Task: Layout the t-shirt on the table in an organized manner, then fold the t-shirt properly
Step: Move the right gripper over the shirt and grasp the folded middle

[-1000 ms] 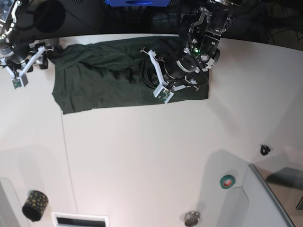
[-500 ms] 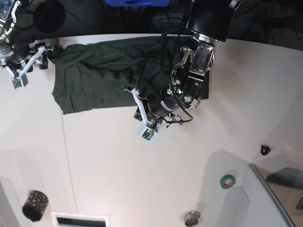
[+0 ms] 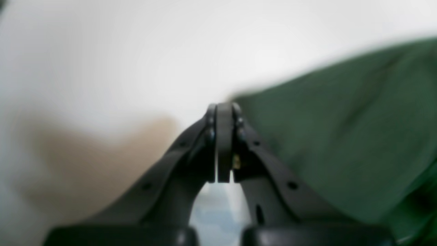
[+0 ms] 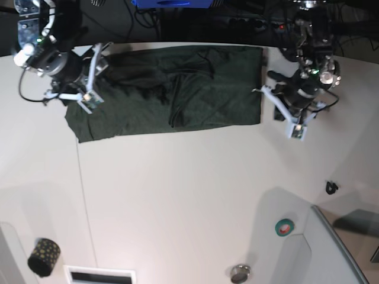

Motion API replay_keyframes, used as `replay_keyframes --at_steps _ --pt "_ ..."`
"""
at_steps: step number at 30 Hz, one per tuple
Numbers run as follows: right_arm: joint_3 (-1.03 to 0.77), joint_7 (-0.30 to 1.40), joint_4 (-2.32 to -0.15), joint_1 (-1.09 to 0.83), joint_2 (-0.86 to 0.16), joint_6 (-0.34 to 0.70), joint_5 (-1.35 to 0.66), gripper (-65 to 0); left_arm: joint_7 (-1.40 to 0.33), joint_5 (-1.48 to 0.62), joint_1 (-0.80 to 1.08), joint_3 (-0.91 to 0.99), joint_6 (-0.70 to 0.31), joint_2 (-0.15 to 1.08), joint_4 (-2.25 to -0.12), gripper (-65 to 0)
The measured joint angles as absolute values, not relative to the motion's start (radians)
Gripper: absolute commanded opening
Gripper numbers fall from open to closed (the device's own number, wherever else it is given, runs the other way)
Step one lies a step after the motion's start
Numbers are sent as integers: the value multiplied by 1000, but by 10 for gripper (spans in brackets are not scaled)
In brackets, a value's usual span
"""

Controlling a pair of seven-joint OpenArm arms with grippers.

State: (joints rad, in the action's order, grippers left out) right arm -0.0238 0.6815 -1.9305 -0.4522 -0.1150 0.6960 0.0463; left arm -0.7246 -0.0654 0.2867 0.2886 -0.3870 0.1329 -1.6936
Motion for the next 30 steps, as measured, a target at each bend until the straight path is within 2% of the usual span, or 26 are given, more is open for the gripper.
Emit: replay_keyframes --at_steps 2,6,9,13,20,24,27,30 --pt "115 680 -1931 -453 -114 697 167 -345 -717 -83 339 400 -424 146 -1700 -650" --pt "368 681 -1929 -457 -107 698 320 -345 -714 -83 422 588 -430 166 -1697 -650" --pt "492 677 -1929 -446 -72 701 361 -345 -715 -75 471 686 -420 180 -1697 -650" --pt "612 732 -1929 -379 -46 699 368 -345 -683 -80 503 708 -431 180 -1669 -650" --pt "665 755 -1842 -324 -14 753 321 -345 -484 -72 581 707 -432 177 -1547 -650" --pt "638 753 -1729 -281 79 702 385 -345 -414 -75 582 707 -435 175 -1454 -650" --pt "611 707 -1695 -278 99 719 334 -345 -399 -71 586 708 -434 175 -1418 -650" --pt "584 717 -1673 -267 101 699 371 -345 -388 -73 582 708 -434 175 -1418 -650"
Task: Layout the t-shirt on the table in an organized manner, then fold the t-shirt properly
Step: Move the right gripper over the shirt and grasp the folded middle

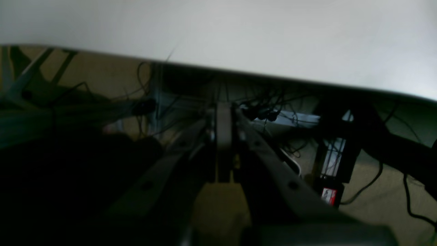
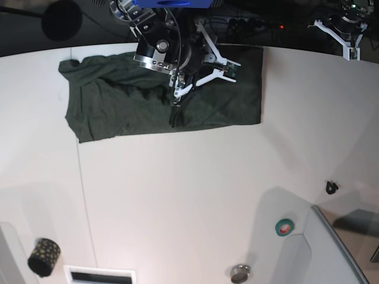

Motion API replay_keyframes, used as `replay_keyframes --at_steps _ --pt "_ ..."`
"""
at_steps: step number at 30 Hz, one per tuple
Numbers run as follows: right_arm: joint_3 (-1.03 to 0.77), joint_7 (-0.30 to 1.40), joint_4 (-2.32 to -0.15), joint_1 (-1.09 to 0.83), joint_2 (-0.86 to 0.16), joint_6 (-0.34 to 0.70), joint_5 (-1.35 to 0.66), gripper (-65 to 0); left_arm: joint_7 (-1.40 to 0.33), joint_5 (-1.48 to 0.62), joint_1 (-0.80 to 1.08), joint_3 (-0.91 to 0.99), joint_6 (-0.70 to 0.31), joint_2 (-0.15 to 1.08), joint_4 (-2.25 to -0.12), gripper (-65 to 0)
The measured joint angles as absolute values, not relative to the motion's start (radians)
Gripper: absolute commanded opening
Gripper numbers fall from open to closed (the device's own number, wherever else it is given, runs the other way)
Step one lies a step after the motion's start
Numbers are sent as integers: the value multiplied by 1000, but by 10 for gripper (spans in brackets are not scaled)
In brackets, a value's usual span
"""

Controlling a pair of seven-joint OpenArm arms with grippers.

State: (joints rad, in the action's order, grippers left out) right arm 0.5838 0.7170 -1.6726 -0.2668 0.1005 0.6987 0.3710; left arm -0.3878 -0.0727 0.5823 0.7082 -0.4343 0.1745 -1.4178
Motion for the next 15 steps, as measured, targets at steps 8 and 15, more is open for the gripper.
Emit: replay_keyframes --at_steps 8,15 --pt "582 711 -1613 -243 105 699 368 -345 -385 -76 582 707 -434 175 -1417 -650" --pt "582 710 -1594 -231 105 699 369 -392 -385 -76 582 707 -434 175 -1417 -650"
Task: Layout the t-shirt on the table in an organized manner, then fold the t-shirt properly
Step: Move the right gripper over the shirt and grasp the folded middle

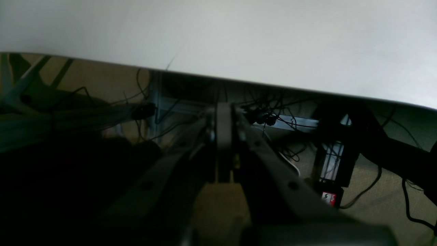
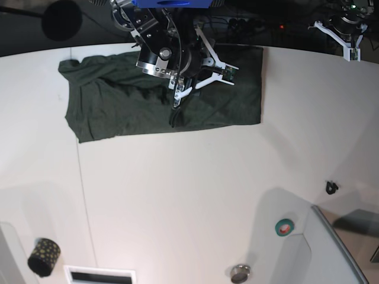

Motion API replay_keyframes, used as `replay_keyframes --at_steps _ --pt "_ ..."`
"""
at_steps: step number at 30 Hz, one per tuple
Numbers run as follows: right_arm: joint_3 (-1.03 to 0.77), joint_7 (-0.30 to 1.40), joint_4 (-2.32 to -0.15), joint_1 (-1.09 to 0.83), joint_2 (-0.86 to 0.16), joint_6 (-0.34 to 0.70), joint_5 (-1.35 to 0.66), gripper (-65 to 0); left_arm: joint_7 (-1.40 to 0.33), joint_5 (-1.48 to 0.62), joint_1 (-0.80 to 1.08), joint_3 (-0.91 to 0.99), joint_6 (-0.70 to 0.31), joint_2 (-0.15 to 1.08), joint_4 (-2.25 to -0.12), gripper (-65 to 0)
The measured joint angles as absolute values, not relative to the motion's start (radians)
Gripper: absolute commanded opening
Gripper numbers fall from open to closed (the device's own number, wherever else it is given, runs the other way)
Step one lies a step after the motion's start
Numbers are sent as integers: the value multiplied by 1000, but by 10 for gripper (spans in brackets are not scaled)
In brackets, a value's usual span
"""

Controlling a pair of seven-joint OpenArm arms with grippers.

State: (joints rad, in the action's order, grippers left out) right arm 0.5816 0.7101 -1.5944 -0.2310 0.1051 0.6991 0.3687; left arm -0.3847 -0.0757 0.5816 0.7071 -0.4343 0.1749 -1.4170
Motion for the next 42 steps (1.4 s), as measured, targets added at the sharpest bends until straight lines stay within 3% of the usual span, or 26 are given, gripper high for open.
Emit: replay_keyframes --at_steps 3,5,14,24,26,32,42 --pt "582 710 -1594 -229 105 699 368 -546 -385 -75 582 707 -434 175 -1417 -650" --pt "580 710 -1594 -226 105 699 367 -597 -385 -76 581 707 -434 175 -1417 -650" --pt "455 710 -1598 -245 103 696 371 -603 -385 -76 579 705 -434 175 -1416 -650" --pt "444 710 -1695 -317 99 697 368 -599 -385 -75 576 705 -434 175 -1416 -650" --pt "445 710 -1698 -318 100 697 368 -569 -385 -75 576 705 -434 175 -1416 -650" --pt "449 711 -1695 -316 109 697 367 -293 -385 -76 576 705 -434 175 -1415 -650" --pt "449 779 -1605 -226 105 693 141 -282 -385 -76 576 705 -434 174 -1414 -650"
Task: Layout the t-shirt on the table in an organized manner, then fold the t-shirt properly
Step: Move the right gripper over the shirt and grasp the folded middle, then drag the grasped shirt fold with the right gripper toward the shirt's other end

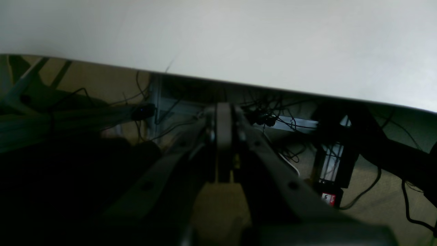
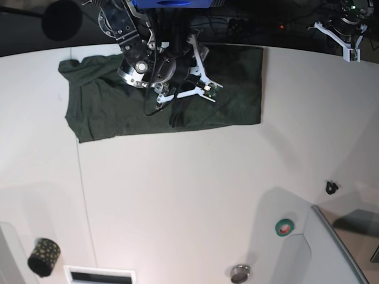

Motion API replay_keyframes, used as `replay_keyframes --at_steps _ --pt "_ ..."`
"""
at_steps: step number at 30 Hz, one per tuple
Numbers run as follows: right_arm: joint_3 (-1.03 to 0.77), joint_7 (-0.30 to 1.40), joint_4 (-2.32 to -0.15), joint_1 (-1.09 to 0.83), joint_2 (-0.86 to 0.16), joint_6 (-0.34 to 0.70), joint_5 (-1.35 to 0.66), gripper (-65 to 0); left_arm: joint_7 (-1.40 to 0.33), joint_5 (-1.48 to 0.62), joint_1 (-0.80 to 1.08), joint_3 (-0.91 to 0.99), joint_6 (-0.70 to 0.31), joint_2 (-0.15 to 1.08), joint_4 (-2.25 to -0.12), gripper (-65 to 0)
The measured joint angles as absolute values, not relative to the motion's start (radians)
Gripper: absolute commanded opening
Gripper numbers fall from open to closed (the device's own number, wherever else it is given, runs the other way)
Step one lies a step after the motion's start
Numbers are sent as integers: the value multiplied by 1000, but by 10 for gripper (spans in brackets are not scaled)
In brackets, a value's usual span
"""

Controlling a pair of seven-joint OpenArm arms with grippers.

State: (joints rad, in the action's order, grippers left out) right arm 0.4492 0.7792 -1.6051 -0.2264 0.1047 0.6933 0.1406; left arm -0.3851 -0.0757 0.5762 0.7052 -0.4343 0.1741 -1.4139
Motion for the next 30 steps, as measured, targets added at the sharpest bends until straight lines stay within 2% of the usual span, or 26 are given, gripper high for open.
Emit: replay_keyframes --at_steps 8,9,15,21,30 --pt "450 779 -1571 -217 105 693 130 -288 -384 -76 572 705 -434 175 -1391 -650" --pt "450 780 -1570 -217 104 693 131 -308 -385 -75 569 705 -434 175 -1376 -650" --pt "446 780 -1569 -217 103 693 131 -549 -384 -76 543 705 -435 175 -1330 -650" --pt "446 781 -1569 -217 98 693 130 -636 -384 -75 546 705 -434 175 -1332 -650" --pt "395 783 -1594 -272 80 697 130 -642 -385 -75 546 705 -434 175 -1333 -650"
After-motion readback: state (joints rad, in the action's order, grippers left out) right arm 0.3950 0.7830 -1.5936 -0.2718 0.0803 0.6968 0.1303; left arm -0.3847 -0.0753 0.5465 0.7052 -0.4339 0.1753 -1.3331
